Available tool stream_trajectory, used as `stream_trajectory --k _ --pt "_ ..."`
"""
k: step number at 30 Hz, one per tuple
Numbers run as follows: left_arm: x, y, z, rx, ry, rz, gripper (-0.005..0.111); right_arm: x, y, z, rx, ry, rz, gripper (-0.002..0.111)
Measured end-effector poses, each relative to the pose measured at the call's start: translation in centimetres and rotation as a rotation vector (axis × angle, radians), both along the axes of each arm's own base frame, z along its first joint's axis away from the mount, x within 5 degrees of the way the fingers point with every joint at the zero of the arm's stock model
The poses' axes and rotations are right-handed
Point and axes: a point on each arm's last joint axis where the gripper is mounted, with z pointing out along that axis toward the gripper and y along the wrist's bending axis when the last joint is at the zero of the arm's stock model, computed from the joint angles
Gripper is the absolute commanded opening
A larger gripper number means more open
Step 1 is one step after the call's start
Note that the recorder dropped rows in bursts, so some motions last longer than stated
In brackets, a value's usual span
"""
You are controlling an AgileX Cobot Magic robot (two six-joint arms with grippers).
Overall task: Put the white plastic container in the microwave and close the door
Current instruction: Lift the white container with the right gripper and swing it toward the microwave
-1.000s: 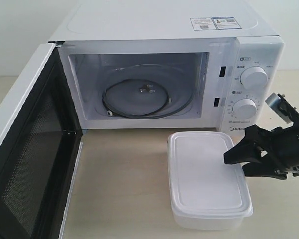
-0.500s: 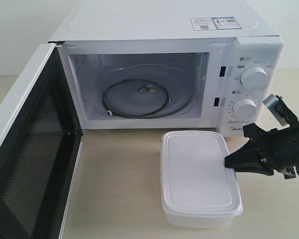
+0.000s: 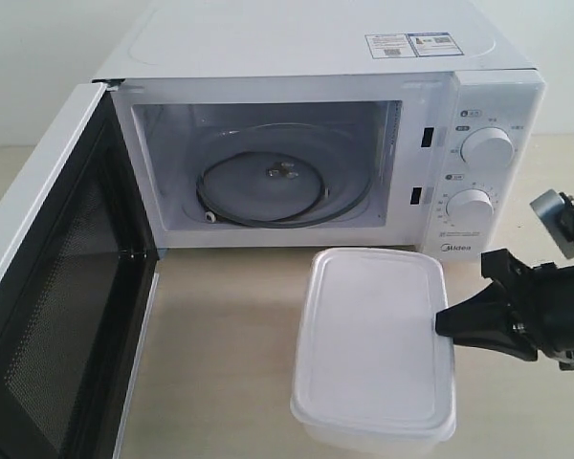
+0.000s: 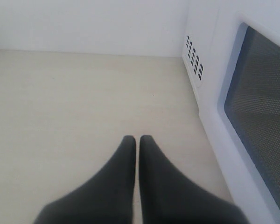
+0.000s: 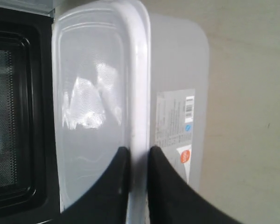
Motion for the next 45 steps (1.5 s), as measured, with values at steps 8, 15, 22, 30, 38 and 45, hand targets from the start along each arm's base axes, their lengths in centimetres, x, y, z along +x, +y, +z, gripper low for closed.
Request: stream_trajectory --k 8,15,22,30,38,45 --pt "0.0 0.0 0.0 0.0 0.0 0.0 0.004 -4.6 0.1 3.8 0.112 -0.131 -0.108 0.0" --pt "0.0 0.0 0.0 0.0 0.0 0.0 0.004 -8.4 -0.1 3.9 0.133 -0.165 -0.16 0.0" --pt "0.0 0.0 0.0 0.0 0.0 0.0 0.004 -10.5 -0.1 3.6 0.157 -0.152 -0.192 0.0" --pt "0.0 0.0 0.0 0.0 0.0 0.0 0.004 -11.2 0.0 3.7 0.206 -0.086 -0.217 0.0" --pt "0.0 0.0 0.0 0.0 0.0 0.0 0.004 -11.2 0.1 4.0 0.243 -0.064 -0.235 0.0" --pt "0.0 0.0 0.0 0.0 0.0 0.0 0.004 -11.1 -0.3 3.4 0.186 -0.03 -0.278 0.0"
